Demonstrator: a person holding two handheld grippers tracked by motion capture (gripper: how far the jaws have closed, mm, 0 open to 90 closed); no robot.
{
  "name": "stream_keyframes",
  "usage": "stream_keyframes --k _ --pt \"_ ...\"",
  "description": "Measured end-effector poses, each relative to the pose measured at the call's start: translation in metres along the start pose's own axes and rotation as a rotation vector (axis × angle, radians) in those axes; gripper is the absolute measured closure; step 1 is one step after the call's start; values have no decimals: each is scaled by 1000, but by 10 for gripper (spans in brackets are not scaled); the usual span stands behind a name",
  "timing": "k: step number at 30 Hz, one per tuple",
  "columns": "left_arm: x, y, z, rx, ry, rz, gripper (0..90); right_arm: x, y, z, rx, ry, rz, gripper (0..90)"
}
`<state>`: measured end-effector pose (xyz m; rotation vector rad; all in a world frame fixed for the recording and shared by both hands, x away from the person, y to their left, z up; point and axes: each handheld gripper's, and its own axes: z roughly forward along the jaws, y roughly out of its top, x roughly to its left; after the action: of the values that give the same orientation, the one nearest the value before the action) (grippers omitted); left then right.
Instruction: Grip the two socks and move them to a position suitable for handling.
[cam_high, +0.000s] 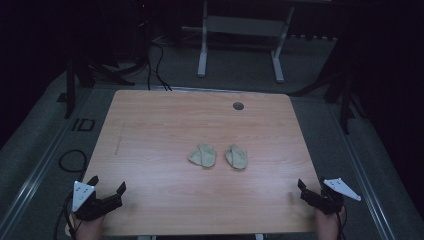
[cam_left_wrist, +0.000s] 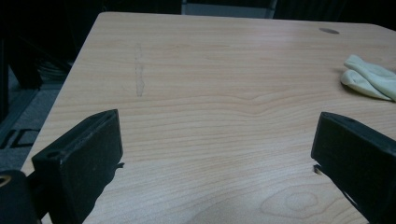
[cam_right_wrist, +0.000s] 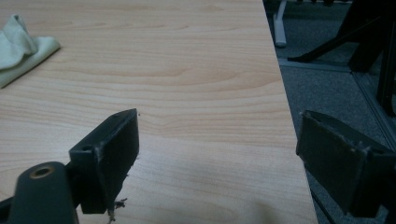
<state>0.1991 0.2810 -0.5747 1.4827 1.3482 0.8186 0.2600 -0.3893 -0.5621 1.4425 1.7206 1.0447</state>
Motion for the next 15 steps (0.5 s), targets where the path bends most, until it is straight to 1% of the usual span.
stream_keyframes --k 3,5,6,7,8,9,10,11,13,15 --pt "0 0 0 -2 -1 -4 22 0 0 0 5 0 -1 133" --pt "-1 1 -1 -15 2 -14 23 0 0 2 21 10 -23 133" --pt "-2 1 -1 -21 1 -25 23 0 1 2 23 13 -30 133" --pt "-2 1 -1 -21 1 -25 23 0 1 2 23 13 -30 133" --pt "-4 2 -1 -31 -4 -21 23 0 0 2 26 24 -26 134" --pt "-5 3 -1 -32 -6 -12 23 0 0 2 27 23 -26 133" --pt "-6 4 0 -28 -9 -2 22 -1 0 3 27 26 -25 133" --pt "-6 4 0 -28 -9 -2 22 -1 0 3 32 30 -23 133" --pt "-11 5 2 -27 -18 14 22 0 1 4 39 38 -30 134" --pt "-12 5 2 -24 -18 19 22 2 2 3 35 49 -27 134"
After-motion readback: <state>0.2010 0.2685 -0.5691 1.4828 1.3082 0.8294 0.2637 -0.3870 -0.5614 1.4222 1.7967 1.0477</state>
